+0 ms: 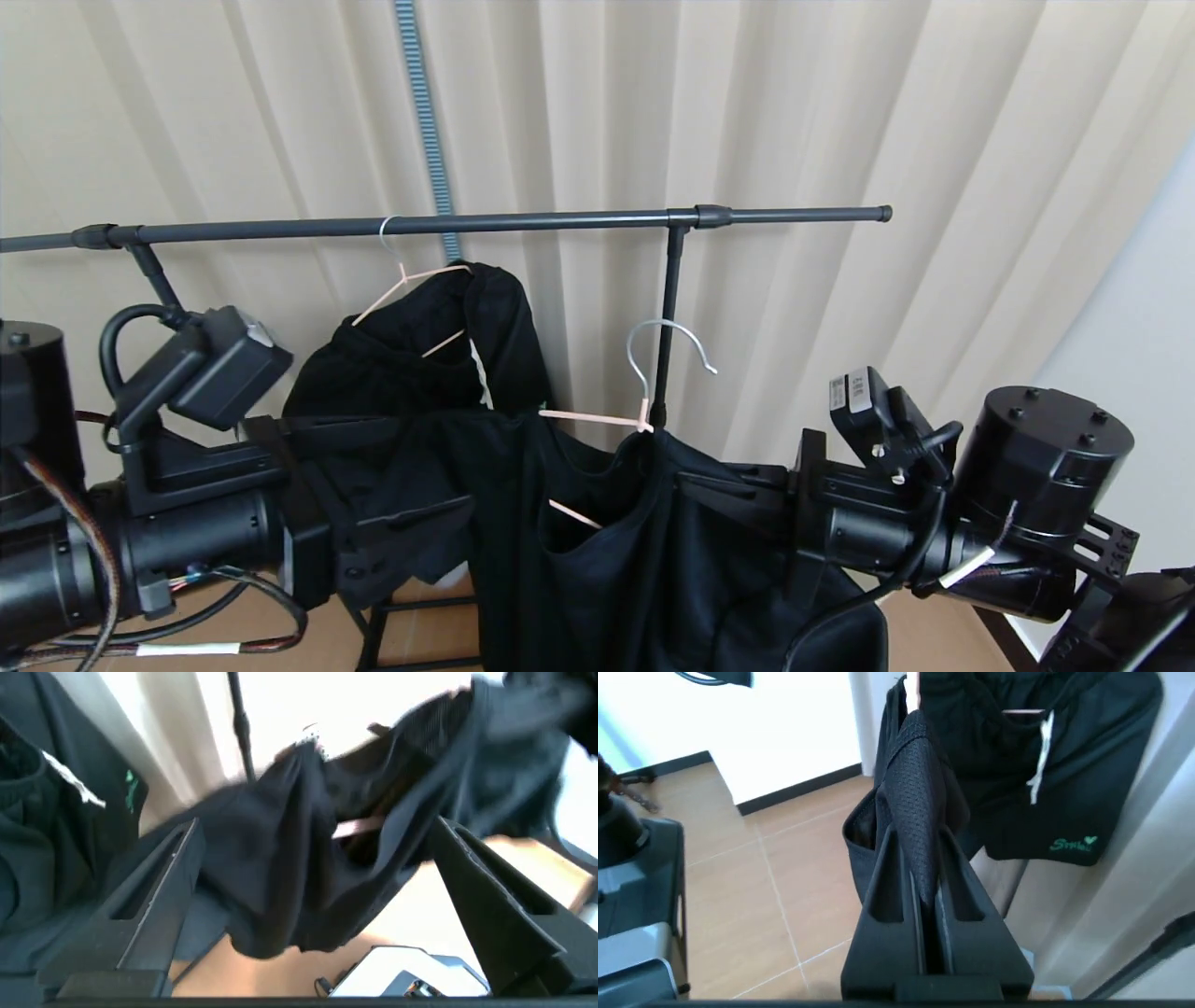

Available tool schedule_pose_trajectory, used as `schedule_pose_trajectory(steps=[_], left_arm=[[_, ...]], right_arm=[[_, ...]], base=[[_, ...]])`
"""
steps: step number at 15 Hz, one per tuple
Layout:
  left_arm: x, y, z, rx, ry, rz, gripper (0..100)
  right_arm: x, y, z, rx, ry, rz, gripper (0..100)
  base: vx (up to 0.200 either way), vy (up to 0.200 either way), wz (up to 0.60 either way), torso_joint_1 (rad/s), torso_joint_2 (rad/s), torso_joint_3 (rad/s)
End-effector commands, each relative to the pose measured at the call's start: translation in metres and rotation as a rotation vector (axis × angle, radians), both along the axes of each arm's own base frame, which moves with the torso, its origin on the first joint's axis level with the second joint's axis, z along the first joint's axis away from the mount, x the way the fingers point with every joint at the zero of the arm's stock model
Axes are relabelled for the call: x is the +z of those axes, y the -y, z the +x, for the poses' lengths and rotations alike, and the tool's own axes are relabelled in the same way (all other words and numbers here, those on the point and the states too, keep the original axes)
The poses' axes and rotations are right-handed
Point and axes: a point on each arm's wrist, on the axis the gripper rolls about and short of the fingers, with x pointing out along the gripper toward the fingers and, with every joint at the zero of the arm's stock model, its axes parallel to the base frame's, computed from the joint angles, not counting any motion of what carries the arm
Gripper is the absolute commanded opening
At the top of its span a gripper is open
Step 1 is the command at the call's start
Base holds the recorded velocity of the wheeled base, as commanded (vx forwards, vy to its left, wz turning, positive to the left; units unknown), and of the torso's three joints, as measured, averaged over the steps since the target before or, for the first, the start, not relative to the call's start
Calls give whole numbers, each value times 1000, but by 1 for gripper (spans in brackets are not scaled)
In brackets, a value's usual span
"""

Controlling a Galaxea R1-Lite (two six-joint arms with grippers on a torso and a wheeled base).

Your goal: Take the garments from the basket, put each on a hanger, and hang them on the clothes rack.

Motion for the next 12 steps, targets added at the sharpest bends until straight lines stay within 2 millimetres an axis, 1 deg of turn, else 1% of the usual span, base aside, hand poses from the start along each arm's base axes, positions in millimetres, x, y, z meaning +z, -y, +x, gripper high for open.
schedule_pose_trajectory(steps=[1, 4, 5, 6, 8, 11, 12], left_arm=[[-2, -28, 3, 0, 0, -34, 100], [-12, -36, 15, -23, -30, -60, 100], [-19, -36, 16, -36, -20, -64, 100], [-22, -36, 16, -44, -6, -70, 100], [-26, -45, 15, -112, 4, -115, 100], [-35, -68, 23, -132, -37, -163, 100], [-38, -72, 25, -143, -46, -175, 100]], right_arm=[[5, 0, 6, 13, 20, 16, 0], [8, 6, 10, 59, 26, 27, 0], [8, 6, 10, 69, 27, 27, 0], [9, 6, 10, 80, 27, 29, 0], [8, 6, 9, 135, 12, 27, 0], [9, 25, 12, 222, 10, 37, 0], [9, 32, 11, 240, 5, 39, 0]], base=[[0, 0, 0, 0, 0, 0], [0, 0, 0, 0, 0, 0], [0, 0, 0, 0, 0, 0], [0, 0, 0, 0, 0, 0], [0, 0, 0, 0, 0, 0], [0, 0, 0, 0, 0, 0], [0, 0, 0, 0, 0, 0]])
